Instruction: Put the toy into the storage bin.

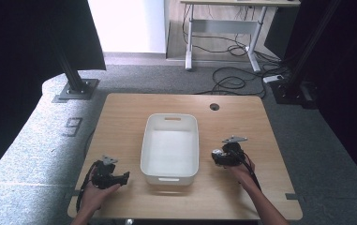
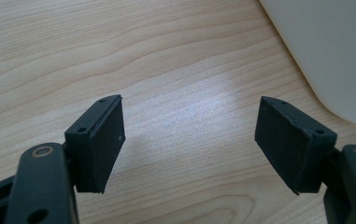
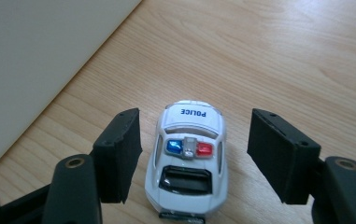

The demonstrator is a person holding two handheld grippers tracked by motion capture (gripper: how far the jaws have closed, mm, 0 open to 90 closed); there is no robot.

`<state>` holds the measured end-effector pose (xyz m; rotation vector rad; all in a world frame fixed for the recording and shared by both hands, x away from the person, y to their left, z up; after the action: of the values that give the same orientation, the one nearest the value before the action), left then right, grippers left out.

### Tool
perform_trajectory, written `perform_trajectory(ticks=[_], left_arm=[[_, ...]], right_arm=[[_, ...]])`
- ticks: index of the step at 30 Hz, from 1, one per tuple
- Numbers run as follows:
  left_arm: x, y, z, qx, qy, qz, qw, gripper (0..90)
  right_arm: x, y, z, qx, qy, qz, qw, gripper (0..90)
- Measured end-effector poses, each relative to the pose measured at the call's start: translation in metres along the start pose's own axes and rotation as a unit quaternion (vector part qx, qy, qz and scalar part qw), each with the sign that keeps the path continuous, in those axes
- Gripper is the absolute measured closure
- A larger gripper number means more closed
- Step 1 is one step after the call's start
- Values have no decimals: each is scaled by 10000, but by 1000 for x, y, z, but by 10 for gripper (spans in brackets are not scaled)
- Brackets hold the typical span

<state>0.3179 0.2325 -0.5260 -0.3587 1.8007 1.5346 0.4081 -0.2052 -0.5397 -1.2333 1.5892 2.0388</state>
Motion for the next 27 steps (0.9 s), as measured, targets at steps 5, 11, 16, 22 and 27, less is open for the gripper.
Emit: perform_trajectory(ticks=[5, 11, 16, 22, 27], left_arm=[[0, -1, 0, 17, -15, 11, 10000, 248], [-1, -1, 0, 13, -17, 14, 10000, 248], [-1, -2, 0, 18, -29, 25, 10000, 249], [-1, -2, 0, 20, -27, 17, 10000, 248], [-1, -2, 0, 16, -22, 7, 10000, 249]], right_arm=[[2, -6, -1, 103, -80, 112, 9999, 399], [2, -12, 1, 91, -83, 226, 9997, 435], [1, -13, 2, 73, -158, 193, 9997, 502], [0, -11, 0, 49, -171, 202, 9996, 508], [-2, -6, -1, 1, -261, 89, 9996, 509]])
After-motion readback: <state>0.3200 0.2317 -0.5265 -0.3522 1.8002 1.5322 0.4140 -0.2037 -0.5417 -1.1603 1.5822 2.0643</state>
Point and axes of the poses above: each handheld gripper's, and its own axes: y roughly backward along the jaws, x roughly out of its underside, z roughly to its left, the point moved 2 cm from there along -y, roughly forward along the jaws, and after that the axes turned 5 degrees about -z, right-handed, at the moved point
